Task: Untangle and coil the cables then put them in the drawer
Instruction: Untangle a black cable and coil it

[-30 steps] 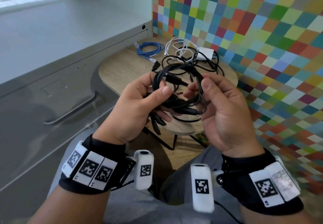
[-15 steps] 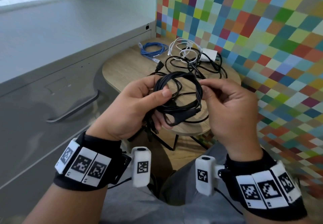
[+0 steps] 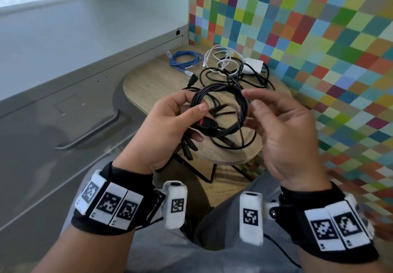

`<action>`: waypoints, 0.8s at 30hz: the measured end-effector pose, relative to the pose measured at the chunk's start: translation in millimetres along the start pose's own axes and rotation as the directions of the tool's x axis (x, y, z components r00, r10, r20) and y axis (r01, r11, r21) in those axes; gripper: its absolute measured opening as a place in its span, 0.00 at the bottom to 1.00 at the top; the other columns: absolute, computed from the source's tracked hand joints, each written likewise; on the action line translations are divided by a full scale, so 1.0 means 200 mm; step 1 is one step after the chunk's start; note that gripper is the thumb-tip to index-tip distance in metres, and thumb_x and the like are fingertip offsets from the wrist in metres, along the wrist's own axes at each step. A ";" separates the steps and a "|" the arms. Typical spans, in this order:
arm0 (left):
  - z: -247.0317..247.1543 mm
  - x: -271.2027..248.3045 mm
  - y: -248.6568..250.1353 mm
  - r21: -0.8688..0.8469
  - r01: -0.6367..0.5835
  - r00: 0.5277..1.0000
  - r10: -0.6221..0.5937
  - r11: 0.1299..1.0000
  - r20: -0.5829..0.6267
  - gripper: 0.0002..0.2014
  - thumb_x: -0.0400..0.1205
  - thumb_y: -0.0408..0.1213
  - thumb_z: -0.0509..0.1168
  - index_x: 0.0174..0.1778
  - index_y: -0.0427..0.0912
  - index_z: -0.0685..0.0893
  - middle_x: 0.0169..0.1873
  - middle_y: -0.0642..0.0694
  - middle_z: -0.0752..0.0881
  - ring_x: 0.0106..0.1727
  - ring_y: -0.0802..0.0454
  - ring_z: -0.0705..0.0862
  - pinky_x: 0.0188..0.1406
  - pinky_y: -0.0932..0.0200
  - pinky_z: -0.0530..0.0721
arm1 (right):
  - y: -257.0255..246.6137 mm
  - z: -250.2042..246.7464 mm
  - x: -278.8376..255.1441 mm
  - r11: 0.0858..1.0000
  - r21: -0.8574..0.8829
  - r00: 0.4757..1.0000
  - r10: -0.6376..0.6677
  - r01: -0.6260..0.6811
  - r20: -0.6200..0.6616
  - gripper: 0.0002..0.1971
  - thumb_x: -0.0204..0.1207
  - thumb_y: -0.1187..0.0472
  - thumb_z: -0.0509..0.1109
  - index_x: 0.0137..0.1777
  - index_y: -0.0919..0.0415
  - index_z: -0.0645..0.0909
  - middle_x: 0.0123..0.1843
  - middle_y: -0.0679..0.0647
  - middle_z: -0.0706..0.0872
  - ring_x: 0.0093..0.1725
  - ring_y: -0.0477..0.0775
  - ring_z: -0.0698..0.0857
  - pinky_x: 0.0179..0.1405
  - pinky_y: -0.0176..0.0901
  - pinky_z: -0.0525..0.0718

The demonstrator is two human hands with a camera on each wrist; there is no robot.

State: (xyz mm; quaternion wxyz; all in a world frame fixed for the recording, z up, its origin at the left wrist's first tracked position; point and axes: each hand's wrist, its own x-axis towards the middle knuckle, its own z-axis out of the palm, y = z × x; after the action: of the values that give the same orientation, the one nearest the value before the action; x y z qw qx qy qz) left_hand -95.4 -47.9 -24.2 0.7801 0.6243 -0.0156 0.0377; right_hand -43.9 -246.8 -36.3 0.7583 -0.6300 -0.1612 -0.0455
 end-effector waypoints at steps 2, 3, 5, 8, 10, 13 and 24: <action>0.01 0.00 0.00 -0.024 -0.011 1.000 0.010 1.000 -0.012 0.08 0.80 0.38 0.69 0.51 0.39 0.83 0.39 0.41 0.92 0.37 0.49 0.90 0.32 0.59 0.87 | 0.01 0.02 -0.02 0.996 -0.081 0.997 0.043 -0.037 0.071 0.10 0.84 0.57 0.70 0.60 0.54 0.91 0.56 0.55 0.94 0.55 0.60 0.91 0.58 0.74 0.89; 0.01 0.00 0.00 -0.031 -0.019 1.000 0.018 0.999 -0.018 0.08 0.80 0.38 0.69 0.52 0.39 0.83 0.38 0.41 0.92 0.36 0.49 0.90 0.32 0.59 0.87 | 0.02 0.03 -0.03 0.994 -0.102 0.992 0.060 -0.049 0.113 0.12 0.86 0.54 0.68 0.62 0.53 0.90 0.58 0.53 0.94 0.60 0.59 0.91 0.63 0.78 0.86; 0.02 0.00 0.01 -0.050 -0.036 0.999 0.034 0.998 -0.037 0.08 0.80 0.39 0.69 0.52 0.39 0.82 0.38 0.42 0.92 0.36 0.50 0.90 0.32 0.59 0.87 | 0.01 0.05 -0.05 0.993 -0.101 0.979 0.076 -0.057 0.190 0.17 0.88 0.48 0.64 0.67 0.54 0.88 0.66 0.53 0.91 0.71 0.59 0.87 0.73 0.78 0.78; 0.03 0.00 0.00 -0.086 -0.065 0.995 0.058 0.994 -0.078 0.09 0.80 0.38 0.69 0.52 0.39 0.82 0.39 0.44 0.92 0.36 0.52 0.90 0.32 0.61 0.87 | 0.00 0.08 -0.07 0.992 0.030 0.957 0.112 -0.124 0.269 0.23 0.91 0.48 0.56 0.75 0.60 0.82 0.73 0.59 0.87 0.78 0.61 0.82 0.82 0.72 0.72; 0.04 0.00 0.00 -0.115 -0.069 0.994 0.058 0.991 -0.097 0.08 0.81 0.38 0.69 0.52 0.38 0.82 0.39 0.43 0.92 0.36 0.52 0.90 0.31 0.62 0.87 | 0.00 0.09 -0.08 0.983 0.092 0.937 0.119 -0.157 0.328 0.22 0.91 0.48 0.57 0.76 0.58 0.79 0.75 0.60 0.86 0.79 0.61 0.81 0.82 0.69 0.72; 0.04 0.00 0.01 -0.159 -0.066 0.991 0.046 0.985 -0.127 0.07 0.80 0.38 0.69 0.49 0.39 0.81 0.36 0.42 0.91 0.34 0.52 0.90 0.28 0.64 0.86 | 0.01 0.08 -0.08 0.975 0.136 0.920 0.116 -0.179 0.374 0.19 0.88 0.59 0.56 0.74 0.57 0.81 0.72 0.58 0.88 0.75 0.61 0.84 0.75 0.62 0.79; -0.01 -0.02 0.06 -0.122 -0.009 0.995 -0.003 0.993 -0.103 0.09 0.82 0.40 0.71 0.41 0.41 0.79 0.26 0.42 0.85 0.21 0.52 0.79 0.14 0.65 0.74 | 0.04 0.05 -0.04 0.982 -0.189 0.998 0.011 0.002 0.066 0.09 0.81 0.69 0.76 0.53 0.53 0.91 0.47 0.53 0.95 0.49 0.55 0.94 0.54 0.48 0.92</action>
State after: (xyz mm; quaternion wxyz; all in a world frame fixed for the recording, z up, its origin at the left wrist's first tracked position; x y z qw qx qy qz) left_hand -99.5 -43.1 -14.0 0.8165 0.5726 0.0215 0.0702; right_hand -51.1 -236.7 -44.7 0.6893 -0.7007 -0.1799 -0.0381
